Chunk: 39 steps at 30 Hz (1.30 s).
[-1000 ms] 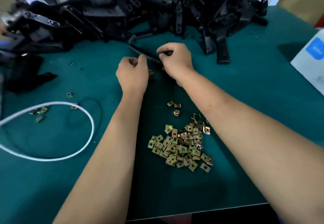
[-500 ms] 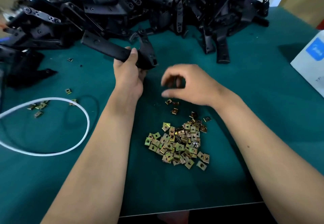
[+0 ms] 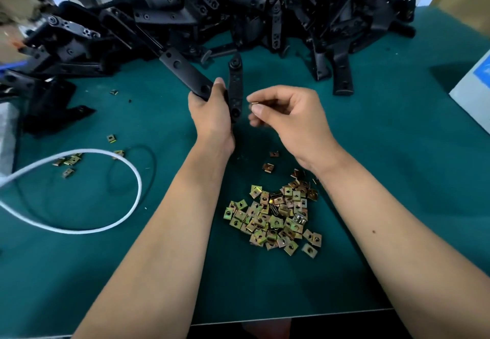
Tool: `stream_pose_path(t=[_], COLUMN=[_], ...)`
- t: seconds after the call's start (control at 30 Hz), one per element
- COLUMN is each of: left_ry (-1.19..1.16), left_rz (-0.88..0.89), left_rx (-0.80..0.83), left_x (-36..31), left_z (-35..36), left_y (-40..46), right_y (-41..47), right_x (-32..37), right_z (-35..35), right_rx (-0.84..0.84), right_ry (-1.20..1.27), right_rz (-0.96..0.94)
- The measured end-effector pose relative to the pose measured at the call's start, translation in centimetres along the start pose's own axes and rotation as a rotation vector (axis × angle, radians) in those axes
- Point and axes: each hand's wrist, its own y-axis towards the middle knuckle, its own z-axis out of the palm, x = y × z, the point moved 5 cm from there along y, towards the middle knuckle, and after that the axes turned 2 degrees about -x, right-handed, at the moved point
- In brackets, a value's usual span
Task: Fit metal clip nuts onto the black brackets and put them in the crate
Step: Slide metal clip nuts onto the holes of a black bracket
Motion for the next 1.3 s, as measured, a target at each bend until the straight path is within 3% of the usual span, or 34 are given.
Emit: stream_pose_path(t=[0.17, 0.33, 0.83, 1.07, 1.3], left_ry=[-0.024, -0.025, 0.033, -0.007, 0.026], left_rz=[-0.009, 0.030, 0.018, -0.030, -0.022], left_rx=[-0.010, -0.021, 0.023, -0.015, -0.037], left_x=[0.4, 0.4, 0.8, 0.9, 0.7], left_z=[0.3, 0.8, 1.1, 0.8, 0.8], left_y=[-0.6, -1.1, -1.1, -1.2, -1.5], right_y=[-0.5, -0.5, -0.8, -0.8, -0.7], right_x=[-0.6, -0.9, -1.0, -1.2, -1.2], right_z=[0.2, 0.0, 0.5, 0.5, 0.5], right_rx=[-0.168, -0.189, -0.142, -0.139, -0.152], right_ry=[0.258, 0.379, 0.322, 0.475, 0.405], right_rz=[0.193, 0.339, 0.383, 0.440, 0.410])
